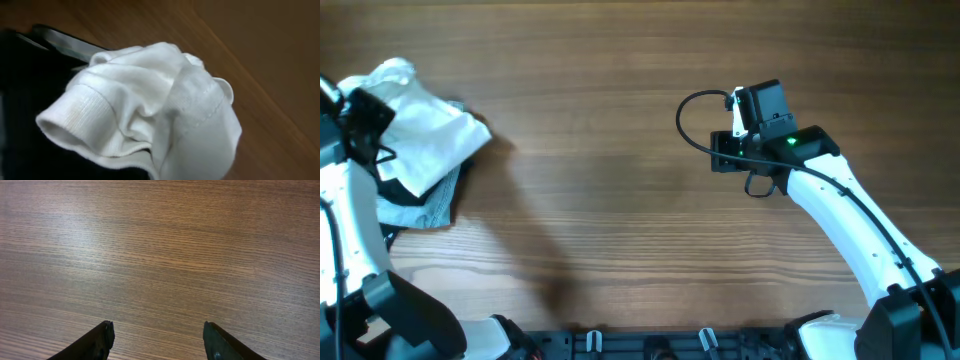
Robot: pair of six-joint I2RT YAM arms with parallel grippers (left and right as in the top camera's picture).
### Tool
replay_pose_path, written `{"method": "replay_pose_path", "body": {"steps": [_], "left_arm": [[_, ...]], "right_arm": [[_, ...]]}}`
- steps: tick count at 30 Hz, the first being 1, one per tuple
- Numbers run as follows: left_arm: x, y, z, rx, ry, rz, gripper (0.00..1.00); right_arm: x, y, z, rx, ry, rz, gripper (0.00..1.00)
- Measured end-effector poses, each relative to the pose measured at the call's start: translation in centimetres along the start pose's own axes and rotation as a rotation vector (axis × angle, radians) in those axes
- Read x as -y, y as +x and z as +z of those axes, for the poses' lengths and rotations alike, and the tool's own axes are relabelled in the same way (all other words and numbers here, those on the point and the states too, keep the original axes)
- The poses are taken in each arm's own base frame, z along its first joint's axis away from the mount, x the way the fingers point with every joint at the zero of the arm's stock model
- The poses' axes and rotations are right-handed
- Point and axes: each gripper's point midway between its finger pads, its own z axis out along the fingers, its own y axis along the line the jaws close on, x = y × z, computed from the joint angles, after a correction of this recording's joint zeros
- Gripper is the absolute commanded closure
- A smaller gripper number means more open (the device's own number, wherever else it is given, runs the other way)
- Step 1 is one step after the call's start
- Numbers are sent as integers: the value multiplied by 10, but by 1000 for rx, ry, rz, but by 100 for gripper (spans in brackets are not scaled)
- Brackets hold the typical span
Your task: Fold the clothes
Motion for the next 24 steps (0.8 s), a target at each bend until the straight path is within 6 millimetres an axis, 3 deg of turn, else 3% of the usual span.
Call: {"method": "replay_pose_path", "body": {"steps": [5, 7, 8, 9, 10, 11, 17, 21, 24], "left_arm": [[-28, -19, -4, 49, -39, -47, 88], [-39, -25, -5, 67, -55, -63, 78], [-44, -27, -6, 73, -63, -70, 68], [-51, -29, -8, 79, -73, -85, 48], [-57, -33, -9, 88, -82, -95, 15], [-62, -35, -10, 94, -89, -97, 0], [-79, -40, -14, 110, -116, -125, 0], [-71, -38, -13, 94, -71, -124, 0], [-55, -37, -11, 84, -6, -105, 0]], "right_arm": [[0, 0, 0, 0, 0, 3, 37], [0, 0, 0, 0, 0, 3, 38], [0, 0, 0, 0, 0, 3, 38], [0, 0, 0, 0, 0, 3, 37], [0, 0, 0, 0, 0, 3, 38], [0, 0, 0, 0, 0, 3, 38], [0, 0, 0, 0, 0, 4, 37], [0, 0, 0, 0, 0, 7, 36], [0, -1, 0, 2, -1, 8, 28]]}}
